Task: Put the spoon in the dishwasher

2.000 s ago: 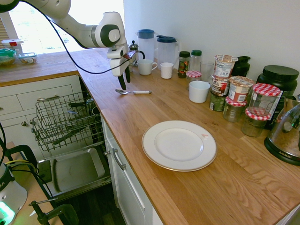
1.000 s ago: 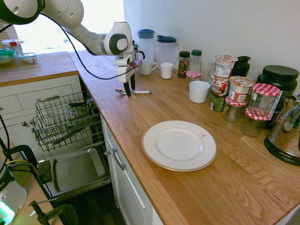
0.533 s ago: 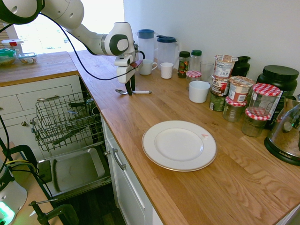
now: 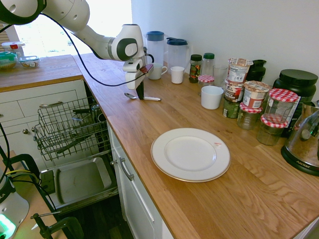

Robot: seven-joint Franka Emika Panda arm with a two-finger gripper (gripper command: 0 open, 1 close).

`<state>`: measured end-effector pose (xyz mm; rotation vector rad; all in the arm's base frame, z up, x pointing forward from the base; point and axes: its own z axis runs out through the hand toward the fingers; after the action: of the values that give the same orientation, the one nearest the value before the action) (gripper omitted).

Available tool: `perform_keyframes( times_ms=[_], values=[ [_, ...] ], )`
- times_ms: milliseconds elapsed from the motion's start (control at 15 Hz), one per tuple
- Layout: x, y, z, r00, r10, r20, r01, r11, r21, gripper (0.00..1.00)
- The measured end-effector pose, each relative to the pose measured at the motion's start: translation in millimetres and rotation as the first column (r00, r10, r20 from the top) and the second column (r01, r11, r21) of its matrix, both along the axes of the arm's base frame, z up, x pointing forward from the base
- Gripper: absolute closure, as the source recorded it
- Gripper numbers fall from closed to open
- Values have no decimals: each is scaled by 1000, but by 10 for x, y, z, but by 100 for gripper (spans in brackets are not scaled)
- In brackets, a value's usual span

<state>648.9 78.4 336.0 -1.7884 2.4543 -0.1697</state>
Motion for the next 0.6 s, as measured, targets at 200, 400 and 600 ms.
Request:
perform_keyframes(
  times_ms=[200,400,600],
  values=[
    [-205,43,76,999,34,14,-34,999,3,100],
    [-575,321,421,994,104,45,-104,995,-7,100],
    [-1084,762,738,976,207,69,-206,978,-21,100]
  ],
)
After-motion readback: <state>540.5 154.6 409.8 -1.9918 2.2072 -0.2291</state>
